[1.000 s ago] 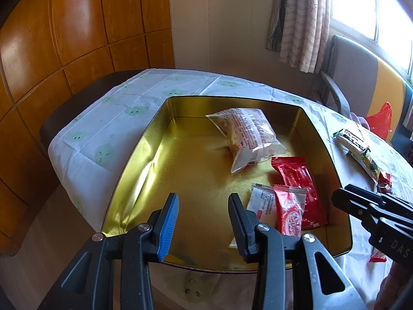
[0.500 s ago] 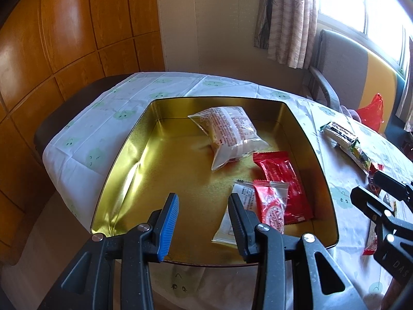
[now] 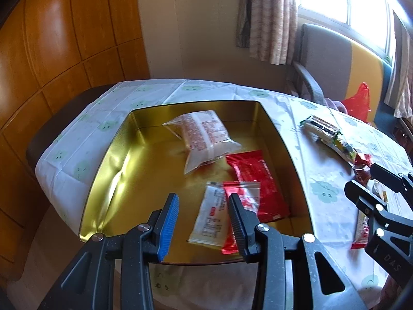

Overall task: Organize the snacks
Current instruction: 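Move both tools back toward the snack pile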

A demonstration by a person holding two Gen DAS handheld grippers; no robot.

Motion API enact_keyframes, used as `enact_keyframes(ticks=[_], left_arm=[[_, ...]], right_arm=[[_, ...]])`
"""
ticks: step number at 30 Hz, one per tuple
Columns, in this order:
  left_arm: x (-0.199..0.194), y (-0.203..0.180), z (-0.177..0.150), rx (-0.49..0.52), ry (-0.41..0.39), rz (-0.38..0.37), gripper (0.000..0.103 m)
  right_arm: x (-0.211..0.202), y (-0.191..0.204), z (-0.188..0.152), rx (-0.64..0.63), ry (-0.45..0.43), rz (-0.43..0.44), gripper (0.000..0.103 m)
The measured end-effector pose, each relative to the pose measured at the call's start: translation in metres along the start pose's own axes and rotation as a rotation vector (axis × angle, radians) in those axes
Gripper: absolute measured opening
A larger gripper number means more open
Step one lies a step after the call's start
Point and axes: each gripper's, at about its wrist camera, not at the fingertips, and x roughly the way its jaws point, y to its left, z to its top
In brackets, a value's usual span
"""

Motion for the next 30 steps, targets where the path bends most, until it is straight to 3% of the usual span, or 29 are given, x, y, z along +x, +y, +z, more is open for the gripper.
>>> enact_keyframes(ticks=[19,30], left_arm=[[-0.009,-0.063,0.016,0.141,-0.021,-0.12,0.04],[-0.002,-0.111,0.037,0.207,0.013,-0.242,0.04]], right_arm=[[-0.005,-0.054,-0.013,0.085,-0.003,-0.121,0.067],[-0.014,-0.129,-0.038,0.223,-0.006,-0.269,0.068]])
